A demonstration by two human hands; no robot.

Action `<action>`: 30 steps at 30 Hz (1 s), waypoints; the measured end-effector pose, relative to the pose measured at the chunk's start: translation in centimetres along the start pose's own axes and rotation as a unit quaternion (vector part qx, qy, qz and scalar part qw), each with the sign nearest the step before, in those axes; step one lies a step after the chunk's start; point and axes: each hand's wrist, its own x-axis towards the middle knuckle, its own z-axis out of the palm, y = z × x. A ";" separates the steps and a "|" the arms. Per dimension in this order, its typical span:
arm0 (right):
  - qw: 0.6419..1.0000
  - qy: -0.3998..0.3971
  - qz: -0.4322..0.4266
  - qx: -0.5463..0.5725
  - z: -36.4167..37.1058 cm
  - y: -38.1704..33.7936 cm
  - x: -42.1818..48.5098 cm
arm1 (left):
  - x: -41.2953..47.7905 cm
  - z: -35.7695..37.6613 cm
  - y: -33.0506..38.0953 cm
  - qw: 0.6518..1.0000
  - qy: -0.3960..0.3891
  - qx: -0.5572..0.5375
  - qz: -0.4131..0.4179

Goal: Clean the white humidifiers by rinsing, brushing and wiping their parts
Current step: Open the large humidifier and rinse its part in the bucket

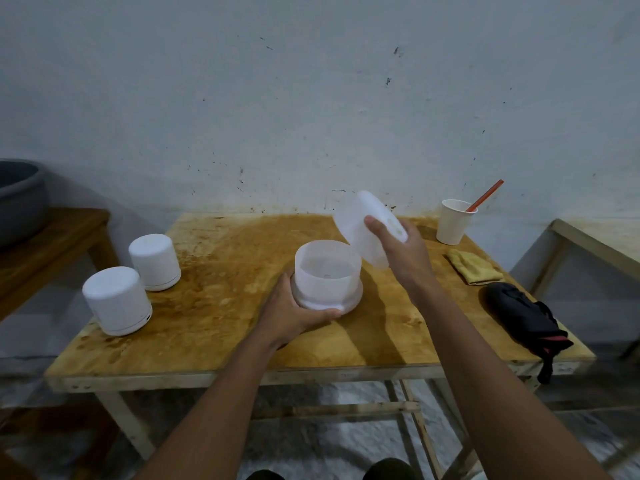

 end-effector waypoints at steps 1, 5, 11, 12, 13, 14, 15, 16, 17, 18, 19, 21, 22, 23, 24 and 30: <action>1.000 0.019 0.013 -0.007 -0.2 0.4 0.4 | 0.0 0.0 0.0 1.000 0.003 0.002 0.000; 0.993 0.060 0.057 -0.087 -0.4 2.3 1.2 | -0.1 0.0 0.2 1.000 0.004 0.000 0.003; 0.967 0.072 0.078 -0.233 0.0 4.5 1.5 | -0.2 0.1 0.3 1.000 0.010 0.000 0.011; 0.963 0.064 0.082 -0.250 0.2 4.7 1.6 | -0.2 0.0 0.3 1.000 0.011 -0.001 0.010; 0.958 0.054 0.084 -0.268 0.3 4.9 1.6 | -0.2 0.0 0.3 1.000 0.012 -0.001 0.009; 0.954 0.044 0.083 -0.286 0.4 5.0 1.7 | -0.2 0.0 0.3 1.000 0.013 0.000 0.009; 0.950 0.035 0.080 -0.299 0.5 5.2 1.7 | -0.1 0.0 0.3 1.000 0.014 0.000 0.009; 0.949 0.028 0.077 -0.304 0.7 5.3 1.8 | -0.1 0.0 0.3 1.000 0.014 0.000 0.010; 0.950 0.021 0.075 -0.303 0.8 5.3 1.8 | -0.1 0.0 0.3 1.000 0.014 0.001 0.010; 0.952 0.015 0.074 -0.298 0.9 5.4 1.8 | -0.1 0.0 0.2 1.000 0.014 0.001 0.010; 0.954 0.010 0.073 -0.292 0.9 5.5 1.8 | 0.0 0.0 0.2 1.000 0.014 0.002 0.009; 0.957 0.005 0.070 -0.282 0.9 5.7 1.8 | 0.0 0.0 0.2 1.000 0.016 0.003 0.010; 0.958 0.000 0.069 -0.280 0.9 5.7 1.8 | -0.1 0.0 0.2 1.000 0.016 0.002 0.010; 0.958 -0.010 0.072 -0.276 0.8 5.6 1.8 | 0.0 0.1 0.2 1.000 0.016 0.000 0.010; 0.959 -0.020 0.076 -0.272 0.7 5.6 1.8 | 0.0 0.1 0.1 1.000 0.017 -0.001 0.011; 0.958 0.136 0.002 -0.253 0.8 5.2 -0.8 | 0.1 0.0 0.1 1.000 0.017 0.004 0.012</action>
